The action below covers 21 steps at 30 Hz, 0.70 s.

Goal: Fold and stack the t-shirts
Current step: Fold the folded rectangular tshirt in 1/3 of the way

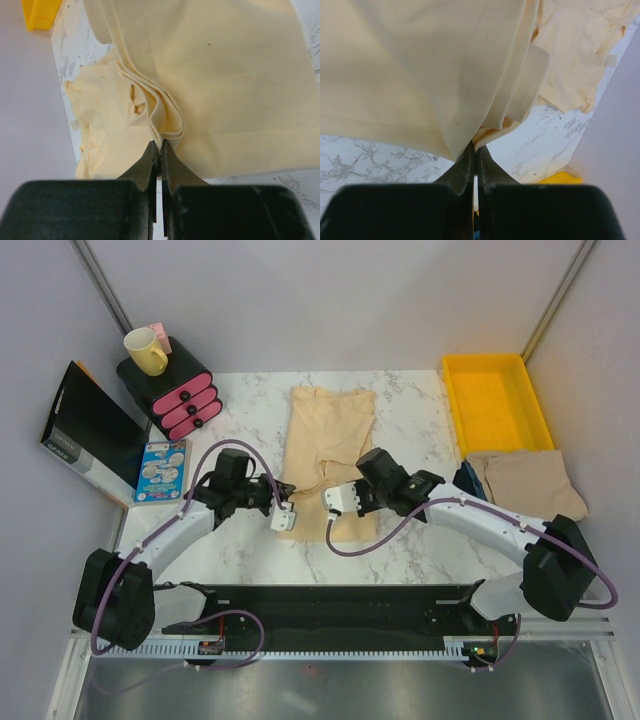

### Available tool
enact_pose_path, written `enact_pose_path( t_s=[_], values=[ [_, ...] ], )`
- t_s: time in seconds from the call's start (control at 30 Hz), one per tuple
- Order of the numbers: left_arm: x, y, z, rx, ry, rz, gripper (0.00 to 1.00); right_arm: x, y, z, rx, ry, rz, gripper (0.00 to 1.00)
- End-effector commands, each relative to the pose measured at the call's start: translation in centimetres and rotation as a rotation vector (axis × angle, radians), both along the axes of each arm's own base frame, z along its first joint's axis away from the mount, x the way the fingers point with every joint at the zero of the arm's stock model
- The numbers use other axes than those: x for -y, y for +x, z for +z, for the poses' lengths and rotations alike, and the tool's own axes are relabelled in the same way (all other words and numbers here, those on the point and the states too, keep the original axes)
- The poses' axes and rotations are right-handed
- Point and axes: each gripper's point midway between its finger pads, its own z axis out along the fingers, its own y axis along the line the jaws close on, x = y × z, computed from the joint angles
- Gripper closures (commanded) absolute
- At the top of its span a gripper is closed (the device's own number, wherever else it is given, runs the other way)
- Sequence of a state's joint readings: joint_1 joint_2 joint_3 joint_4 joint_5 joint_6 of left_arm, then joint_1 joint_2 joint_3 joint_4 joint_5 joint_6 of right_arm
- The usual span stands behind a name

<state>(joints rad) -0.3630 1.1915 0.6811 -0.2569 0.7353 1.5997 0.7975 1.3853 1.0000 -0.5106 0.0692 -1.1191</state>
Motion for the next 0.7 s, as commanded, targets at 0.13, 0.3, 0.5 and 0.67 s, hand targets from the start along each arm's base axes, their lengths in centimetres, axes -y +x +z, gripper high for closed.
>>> enact_pose_path(
  t_s=[0.13,0.3,0.5,0.67],
  values=[
    [0.3,5.4,1.0,0.075,-0.070,0.090,0.98,-1.2,5.3,1.4,0.098,0.064,-0.059,1.00],
    [0.2,6.8,0.8,0.090,-0.075,0.100,0.98,-1.0,7.8,0.5,0.115,0.059,-0.108,1.00],
    [0.3,8.8,0.7,0.100,-0.083,0.117,0.98,-1.1,9.5,-0.4,0.116,0.053,-0.130,1.00],
    [0.2,10.2,0.4,0.105,-0.074,0.122,0.98,-1.4,10.8,-0.6,0.118,0.060,-0.147,1.00]
  ],
)
